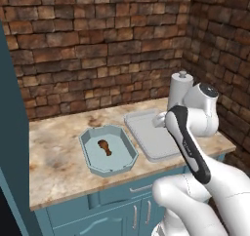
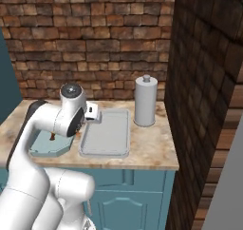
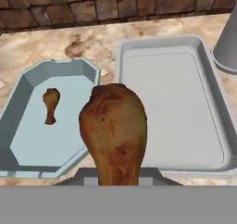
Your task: Place one tomato and one chicken drumstick in each tupperware on the nearby counter, to pack two identical lunches.
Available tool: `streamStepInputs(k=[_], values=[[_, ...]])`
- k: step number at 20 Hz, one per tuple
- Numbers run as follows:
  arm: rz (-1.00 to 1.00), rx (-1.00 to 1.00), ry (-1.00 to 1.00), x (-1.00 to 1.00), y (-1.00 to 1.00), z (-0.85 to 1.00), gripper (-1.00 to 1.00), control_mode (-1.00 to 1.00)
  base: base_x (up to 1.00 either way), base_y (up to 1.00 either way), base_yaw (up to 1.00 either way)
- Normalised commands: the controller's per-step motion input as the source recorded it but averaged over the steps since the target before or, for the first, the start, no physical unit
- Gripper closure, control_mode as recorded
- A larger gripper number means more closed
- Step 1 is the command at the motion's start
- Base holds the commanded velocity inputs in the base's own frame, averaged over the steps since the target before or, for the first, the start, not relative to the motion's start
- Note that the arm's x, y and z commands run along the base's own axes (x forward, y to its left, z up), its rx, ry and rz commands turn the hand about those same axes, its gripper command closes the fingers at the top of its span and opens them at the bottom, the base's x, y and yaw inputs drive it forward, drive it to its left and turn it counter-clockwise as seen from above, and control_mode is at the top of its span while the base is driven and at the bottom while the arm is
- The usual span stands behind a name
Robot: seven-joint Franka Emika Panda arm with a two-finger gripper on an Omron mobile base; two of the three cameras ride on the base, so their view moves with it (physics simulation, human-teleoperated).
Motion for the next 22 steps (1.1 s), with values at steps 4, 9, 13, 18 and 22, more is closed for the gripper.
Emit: streamStepInputs(k=[4, 9, 13, 18, 22], values=[[0.00, 0.00, 0.11, 0.50, -0.07, -0.41, 1.00, -1.00, 0.00, 0.00, 0.00], [0.00, 0.00, 0.08, 0.50, -0.08, -0.35, 1.00, -1.00, 0.00, 0.00, 0.00], [0.00, 0.00, 0.08, 0.51, -0.13, -0.32, 1.00, -1.00, 0.00, 0.00, 0.00], [0.00, 0.00, 0.05, 0.48, -0.04, -0.35, 1.00, -1.00, 0.00, 0.00, 0.00], [0.00, 0.00, 0.03, 0.49, 0.00, -0.38, 1.00, -1.00, 0.00, 0.00, 0.00]])
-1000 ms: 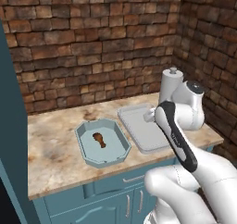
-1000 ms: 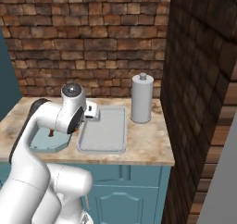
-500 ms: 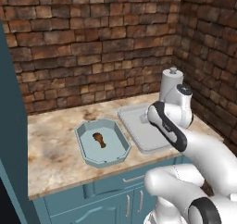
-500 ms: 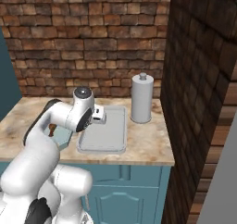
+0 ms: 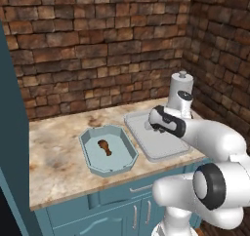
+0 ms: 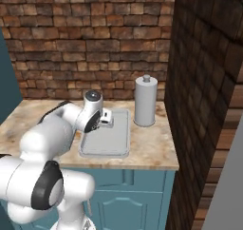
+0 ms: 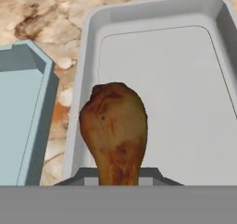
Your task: Place one tomato and one chicken drumstick in each tupperware on the nearby counter, to pack two identical lunches.
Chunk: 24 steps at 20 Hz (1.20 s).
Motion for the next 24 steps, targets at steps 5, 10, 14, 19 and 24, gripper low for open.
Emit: streamStepInputs(k=[5, 10, 14, 19, 24], values=[[0.00, 0.00, 0.00, 0.44, 0.00, -0.37, 1.00, -1.00, 0.00, 0.00, 0.00], [0.00, 0.00, 0.01, 0.44, 0.00, -0.35, 1.00, -1.00, 0.00, 0.00, 0.00], [0.00, 0.00, 0.03, 0.49, 0.00, -0.33, 1.00, -1.00, 0.00, 0.00, 0.00], [0.00, 0.00, 0.03, 0.46, 0.00, -0.32, -1.00, -1.00, 0.00, 0.00, 0.00], [0.00, 0.00, 0.02, 0.35, 0.00, -0.09, -1.00, -1.00, 0.00, 0.00, 0.00]])
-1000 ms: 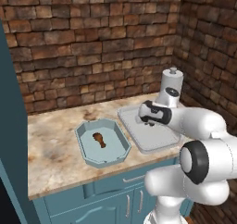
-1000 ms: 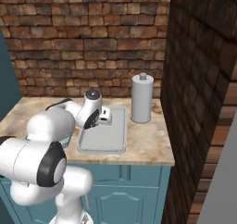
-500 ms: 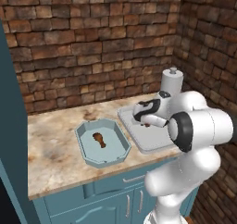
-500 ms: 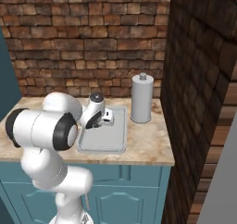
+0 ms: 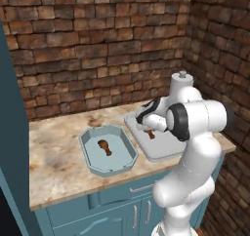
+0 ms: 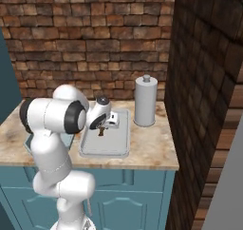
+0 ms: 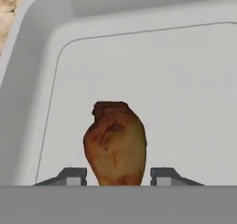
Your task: Place one tomato and one chicken drumstick in each tupperware on the nearby counter, to pack two identical lunches.
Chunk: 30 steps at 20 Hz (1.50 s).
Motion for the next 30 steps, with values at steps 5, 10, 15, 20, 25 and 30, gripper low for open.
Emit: streamStepInputs(k=[5, 10, 15, 20, 25, 30], values=[[0.00, 0.00, 0.02, -0.02, 0.00, 0.16, -1.00, -1.00, 0.00, 0.00, 0.00], [0.00, 0.00, 0.00, -0.75, 0.00, 0.89, -1.00, -1.00, 0.00, 0.00, 0.00], [0.03, 0.00, 0.00, -0.89, 0.00, 1.00, -1.00, -1.00, 0.00, 0.00, 0.00], [0.10, -0.04, 0.00, -1.00, 0.00, 1.00, -1.00, -1.00, 0.00, 0.00, 0.00], [0.04, -0.05, 0.00, -0.99, 0.00, 1.00, -1.00, -1.00, 0.00, 0.00, 0.00], [0.00, -0.06, 0.01, -0.81, 0.01, 0.90, -1.00, -1.00, 0.00, 0.00, 0.00]])
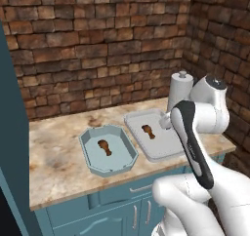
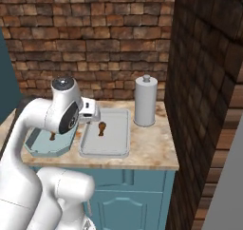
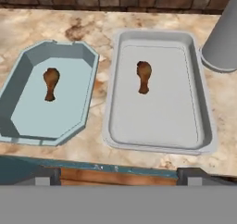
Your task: Place one tomato and one chicken drumstick in each tupperware on the nearby counter, to pack two identical lunches.
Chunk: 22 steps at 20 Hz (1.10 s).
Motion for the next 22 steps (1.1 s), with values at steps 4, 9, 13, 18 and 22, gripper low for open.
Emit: streamStepInputs(k=[4, 9, 13, 18, 22], values=[[0.03, -0.13, -0.04, -0.74, 0.12, 0.66, -1.00, -1.00, 0.00, 0.00, 0.00], [0.03, -0.17, -0.28, -0.98, 0.09, 0.13, -1.00, -1.00, 0.00, 0.00, 0.00], [0.00, -0.06, -0.28, -0.75, 0.00, 0.00, -1.00, 1.00, -0.25, 0.00, 0.00], [0.00, 0.00, 0.00, 0.00, 0.00, 0.00, -1.00, 1.00, -1.00, 0.00, 0.00], [0.00, 0.00, 0.00, 0.00, 0.00, 0.00, -1.00, 1.00, -1.00, 0.00, 0.00]])
